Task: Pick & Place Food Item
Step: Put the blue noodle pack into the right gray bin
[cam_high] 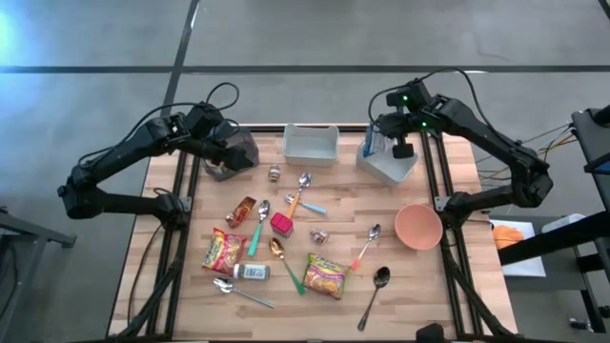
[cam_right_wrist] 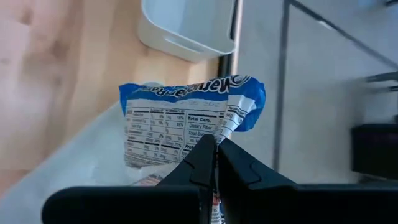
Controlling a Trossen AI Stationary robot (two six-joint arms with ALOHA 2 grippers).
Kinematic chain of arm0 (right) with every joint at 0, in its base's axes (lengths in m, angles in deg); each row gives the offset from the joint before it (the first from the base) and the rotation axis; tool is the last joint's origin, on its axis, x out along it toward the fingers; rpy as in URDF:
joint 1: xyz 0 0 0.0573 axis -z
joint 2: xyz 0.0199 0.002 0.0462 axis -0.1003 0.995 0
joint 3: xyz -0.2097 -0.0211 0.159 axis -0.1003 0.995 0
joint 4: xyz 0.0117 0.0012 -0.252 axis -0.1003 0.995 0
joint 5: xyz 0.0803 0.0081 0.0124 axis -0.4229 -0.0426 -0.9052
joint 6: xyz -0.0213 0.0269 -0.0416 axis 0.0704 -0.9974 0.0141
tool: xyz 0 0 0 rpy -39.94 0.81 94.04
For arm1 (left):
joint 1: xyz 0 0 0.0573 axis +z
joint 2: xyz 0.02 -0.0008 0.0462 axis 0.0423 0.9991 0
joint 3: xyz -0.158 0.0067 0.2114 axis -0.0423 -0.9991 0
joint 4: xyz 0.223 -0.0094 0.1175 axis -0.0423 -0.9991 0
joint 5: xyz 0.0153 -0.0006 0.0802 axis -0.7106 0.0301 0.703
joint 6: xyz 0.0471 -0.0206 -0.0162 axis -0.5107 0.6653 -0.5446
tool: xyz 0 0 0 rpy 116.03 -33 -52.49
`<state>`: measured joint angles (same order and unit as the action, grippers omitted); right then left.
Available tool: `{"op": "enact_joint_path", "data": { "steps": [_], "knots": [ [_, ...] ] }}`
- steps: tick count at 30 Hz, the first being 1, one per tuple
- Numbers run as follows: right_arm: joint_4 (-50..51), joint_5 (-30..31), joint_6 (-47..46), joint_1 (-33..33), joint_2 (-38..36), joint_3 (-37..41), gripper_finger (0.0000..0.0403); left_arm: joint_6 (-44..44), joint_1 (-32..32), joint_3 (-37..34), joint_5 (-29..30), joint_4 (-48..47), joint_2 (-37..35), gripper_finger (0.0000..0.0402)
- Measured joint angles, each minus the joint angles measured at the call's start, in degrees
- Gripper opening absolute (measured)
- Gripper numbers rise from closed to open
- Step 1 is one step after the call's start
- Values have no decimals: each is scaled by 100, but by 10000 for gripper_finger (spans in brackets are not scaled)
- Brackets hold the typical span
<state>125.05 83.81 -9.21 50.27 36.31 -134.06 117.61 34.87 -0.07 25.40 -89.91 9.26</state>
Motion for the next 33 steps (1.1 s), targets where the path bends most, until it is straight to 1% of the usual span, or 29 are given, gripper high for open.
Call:
{"op": "enact_joint_path", "data": {
  "steps": [4,12,19,28,33],
  "knots": [
    [-323,0,76,74,52,94,8,0,0,0,-1,2,1,387],
    [-372,2,306,172,155,565,8,0,0,0,-1,2,1,387],
    [-1076,0,545,168,140,1116,8,19,0,0,-1,2,1,387],
    [-1431,-48,1056,163,139,1568,8,146,2,0,1,2,1,387],
    [-1866,-107,1039,150,142,1722,8,252,2,0,1,2,1,387]
  ]
}}
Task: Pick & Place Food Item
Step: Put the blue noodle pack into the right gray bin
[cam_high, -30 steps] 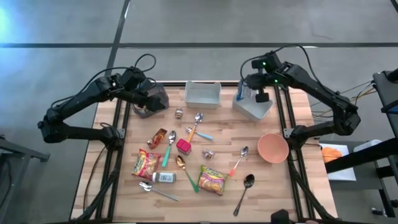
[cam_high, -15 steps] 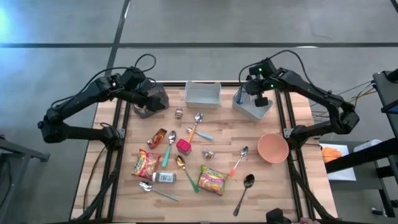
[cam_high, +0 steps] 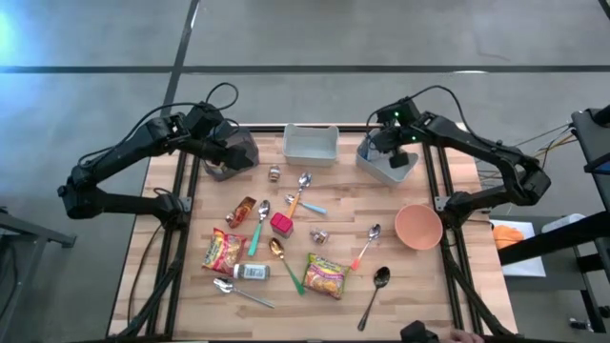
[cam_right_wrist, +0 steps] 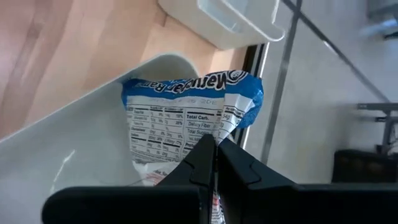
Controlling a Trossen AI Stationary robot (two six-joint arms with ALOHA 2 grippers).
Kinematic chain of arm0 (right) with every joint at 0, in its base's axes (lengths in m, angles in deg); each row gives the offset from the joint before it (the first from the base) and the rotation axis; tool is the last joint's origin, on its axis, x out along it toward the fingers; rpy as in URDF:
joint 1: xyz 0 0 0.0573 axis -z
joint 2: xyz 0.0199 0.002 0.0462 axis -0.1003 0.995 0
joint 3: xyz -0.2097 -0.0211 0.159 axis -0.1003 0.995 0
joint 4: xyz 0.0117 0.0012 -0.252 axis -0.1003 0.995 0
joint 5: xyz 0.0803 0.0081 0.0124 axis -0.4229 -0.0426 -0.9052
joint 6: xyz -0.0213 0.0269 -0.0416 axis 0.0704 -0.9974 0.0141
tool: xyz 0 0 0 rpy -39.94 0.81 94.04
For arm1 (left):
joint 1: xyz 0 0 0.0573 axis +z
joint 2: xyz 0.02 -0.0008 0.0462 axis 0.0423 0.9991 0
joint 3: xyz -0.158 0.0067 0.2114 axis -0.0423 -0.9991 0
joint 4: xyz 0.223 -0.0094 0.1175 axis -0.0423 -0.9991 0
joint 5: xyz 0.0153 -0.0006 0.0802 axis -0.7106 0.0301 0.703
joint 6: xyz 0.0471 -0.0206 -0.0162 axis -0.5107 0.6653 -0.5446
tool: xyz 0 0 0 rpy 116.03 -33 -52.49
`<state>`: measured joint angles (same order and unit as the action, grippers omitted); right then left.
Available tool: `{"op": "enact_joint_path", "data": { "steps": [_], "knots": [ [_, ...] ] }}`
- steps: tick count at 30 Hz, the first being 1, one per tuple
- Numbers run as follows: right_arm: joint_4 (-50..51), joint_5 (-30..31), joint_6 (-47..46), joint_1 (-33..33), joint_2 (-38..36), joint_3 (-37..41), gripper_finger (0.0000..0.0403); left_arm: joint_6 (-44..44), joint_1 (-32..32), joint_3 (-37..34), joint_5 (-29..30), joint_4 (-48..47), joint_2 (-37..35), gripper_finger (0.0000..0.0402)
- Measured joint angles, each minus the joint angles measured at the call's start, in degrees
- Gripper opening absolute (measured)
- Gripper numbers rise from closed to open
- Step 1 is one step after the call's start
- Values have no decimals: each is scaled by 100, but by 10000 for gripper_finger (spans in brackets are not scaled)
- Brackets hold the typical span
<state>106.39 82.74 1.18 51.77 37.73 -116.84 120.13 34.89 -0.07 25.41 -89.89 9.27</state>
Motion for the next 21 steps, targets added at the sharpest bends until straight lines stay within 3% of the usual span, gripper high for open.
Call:
{"op": "enact_joint_path", "data": {
  "steps": [10,21],
  "knots": [
    [-87,-361,-181,-2,480,-2,8,87,0,0,0,2,0,387],
    [-364,39,-779,-2,559,-31,8,150,0,0,0,2,0,387]
  ]
}}
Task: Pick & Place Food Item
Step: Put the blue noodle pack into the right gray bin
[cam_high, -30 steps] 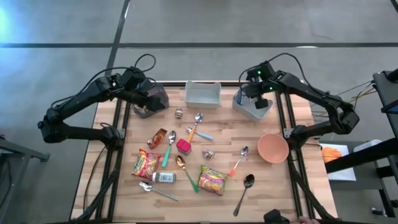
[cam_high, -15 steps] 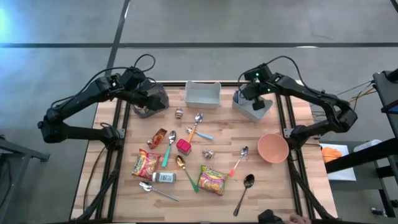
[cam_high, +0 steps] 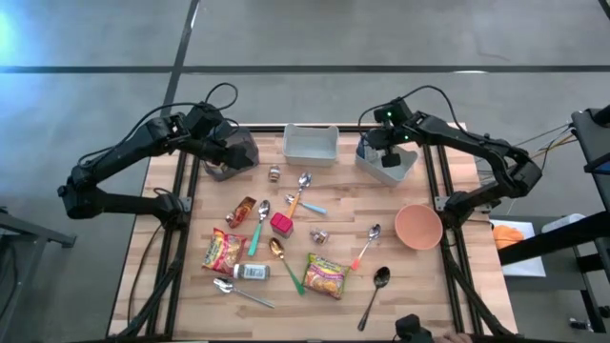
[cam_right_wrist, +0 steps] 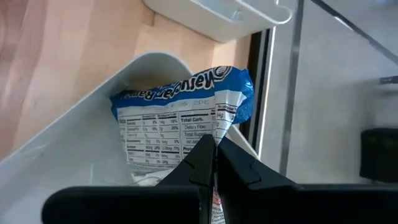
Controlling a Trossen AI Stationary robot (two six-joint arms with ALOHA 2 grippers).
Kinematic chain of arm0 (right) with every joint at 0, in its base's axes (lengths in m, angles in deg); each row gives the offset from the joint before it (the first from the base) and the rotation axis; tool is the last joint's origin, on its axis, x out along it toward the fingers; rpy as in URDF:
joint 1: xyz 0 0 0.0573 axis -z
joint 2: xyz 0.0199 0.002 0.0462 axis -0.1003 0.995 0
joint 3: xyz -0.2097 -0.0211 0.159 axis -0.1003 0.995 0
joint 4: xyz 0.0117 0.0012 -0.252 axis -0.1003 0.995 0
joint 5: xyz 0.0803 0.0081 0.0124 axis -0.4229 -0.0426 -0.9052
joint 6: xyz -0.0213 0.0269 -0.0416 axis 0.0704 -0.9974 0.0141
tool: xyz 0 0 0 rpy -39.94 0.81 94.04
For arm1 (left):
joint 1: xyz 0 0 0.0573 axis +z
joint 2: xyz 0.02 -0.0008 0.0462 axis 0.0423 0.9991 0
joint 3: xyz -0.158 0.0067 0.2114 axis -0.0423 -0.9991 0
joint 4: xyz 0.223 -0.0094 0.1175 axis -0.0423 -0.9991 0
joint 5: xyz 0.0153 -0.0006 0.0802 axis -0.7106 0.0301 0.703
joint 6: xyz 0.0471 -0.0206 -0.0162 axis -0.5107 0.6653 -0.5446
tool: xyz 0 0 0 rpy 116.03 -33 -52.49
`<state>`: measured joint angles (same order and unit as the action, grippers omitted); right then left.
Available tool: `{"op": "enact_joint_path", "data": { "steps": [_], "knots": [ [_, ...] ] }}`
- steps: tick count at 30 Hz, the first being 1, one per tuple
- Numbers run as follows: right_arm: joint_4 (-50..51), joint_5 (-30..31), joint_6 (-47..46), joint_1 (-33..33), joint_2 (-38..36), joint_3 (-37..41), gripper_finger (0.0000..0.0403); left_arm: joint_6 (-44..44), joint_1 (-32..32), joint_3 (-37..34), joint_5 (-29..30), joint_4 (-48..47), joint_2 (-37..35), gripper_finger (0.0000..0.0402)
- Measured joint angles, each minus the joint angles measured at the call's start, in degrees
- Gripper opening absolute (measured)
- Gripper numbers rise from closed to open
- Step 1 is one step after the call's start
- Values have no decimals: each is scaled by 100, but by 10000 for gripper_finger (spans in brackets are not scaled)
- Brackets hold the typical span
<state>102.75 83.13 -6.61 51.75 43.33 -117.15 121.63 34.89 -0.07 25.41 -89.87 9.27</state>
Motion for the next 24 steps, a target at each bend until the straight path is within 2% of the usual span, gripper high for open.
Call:
{"op": "enact_joint_path", "data": {
  "steps": [11,16,24],
  "knots": [
    [9,1,-367,0,0,0,8,0,0,0,0,0,0,387],
    [2,-276,-506,-19,0,0,9,0,0,0,0,0,0,387],
    [3,-397,-964,-24,2,-2,9,61,0,0,0,0,0,387]
  ]
}}
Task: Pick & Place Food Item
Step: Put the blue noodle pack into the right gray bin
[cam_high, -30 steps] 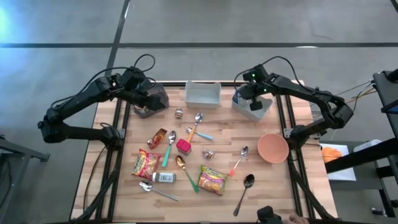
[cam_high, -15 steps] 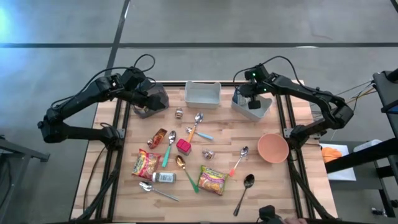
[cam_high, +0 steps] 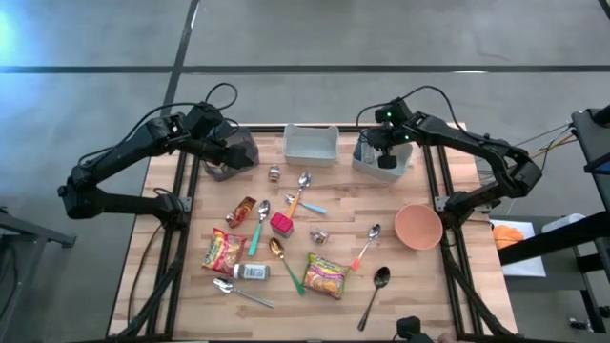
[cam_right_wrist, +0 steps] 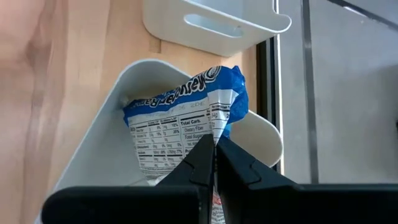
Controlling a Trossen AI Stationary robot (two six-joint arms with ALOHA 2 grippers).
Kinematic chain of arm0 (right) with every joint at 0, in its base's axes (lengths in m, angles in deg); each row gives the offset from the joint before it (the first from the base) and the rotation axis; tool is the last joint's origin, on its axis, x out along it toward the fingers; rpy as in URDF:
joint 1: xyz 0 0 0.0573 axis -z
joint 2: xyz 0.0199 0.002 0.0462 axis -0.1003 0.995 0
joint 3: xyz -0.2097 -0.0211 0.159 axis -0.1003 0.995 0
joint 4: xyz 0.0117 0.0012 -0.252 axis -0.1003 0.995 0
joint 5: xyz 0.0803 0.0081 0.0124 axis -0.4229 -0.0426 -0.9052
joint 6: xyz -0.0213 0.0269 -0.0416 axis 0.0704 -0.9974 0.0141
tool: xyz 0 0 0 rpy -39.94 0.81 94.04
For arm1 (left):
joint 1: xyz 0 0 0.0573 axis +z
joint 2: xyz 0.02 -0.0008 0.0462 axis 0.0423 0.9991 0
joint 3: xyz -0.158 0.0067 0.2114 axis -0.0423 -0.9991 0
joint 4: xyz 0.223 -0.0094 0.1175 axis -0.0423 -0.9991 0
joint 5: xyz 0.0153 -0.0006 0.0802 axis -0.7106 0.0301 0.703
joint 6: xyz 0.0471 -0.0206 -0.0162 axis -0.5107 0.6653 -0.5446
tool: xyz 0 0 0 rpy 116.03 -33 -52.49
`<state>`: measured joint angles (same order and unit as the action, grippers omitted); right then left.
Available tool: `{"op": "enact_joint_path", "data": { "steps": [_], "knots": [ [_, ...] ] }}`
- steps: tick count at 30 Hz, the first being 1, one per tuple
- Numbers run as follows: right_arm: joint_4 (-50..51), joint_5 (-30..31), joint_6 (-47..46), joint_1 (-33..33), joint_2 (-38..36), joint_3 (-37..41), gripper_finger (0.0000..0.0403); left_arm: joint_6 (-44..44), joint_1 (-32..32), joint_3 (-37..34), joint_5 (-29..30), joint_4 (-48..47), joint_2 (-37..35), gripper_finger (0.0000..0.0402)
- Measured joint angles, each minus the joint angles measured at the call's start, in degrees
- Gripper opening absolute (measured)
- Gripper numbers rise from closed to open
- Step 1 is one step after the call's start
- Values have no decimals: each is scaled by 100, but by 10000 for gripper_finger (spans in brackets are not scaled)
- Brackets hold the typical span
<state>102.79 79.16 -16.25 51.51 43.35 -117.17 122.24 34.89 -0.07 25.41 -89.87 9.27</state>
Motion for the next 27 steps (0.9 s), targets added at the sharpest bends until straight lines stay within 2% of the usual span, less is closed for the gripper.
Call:
{"op": "enact_joint_path", "data": {
  "steps": [11,21,27],
  "knots": [
    [8,-321,-352,-2,0,0,9,22,0,0,0,0,0,387],
    [-8,-356,-473,0,17,0,9,24,0,0,0,0,0,387],
    [-54,-143,-601,0,17,0,9,24,0,0,0,-1,0,387]
  ]
}}
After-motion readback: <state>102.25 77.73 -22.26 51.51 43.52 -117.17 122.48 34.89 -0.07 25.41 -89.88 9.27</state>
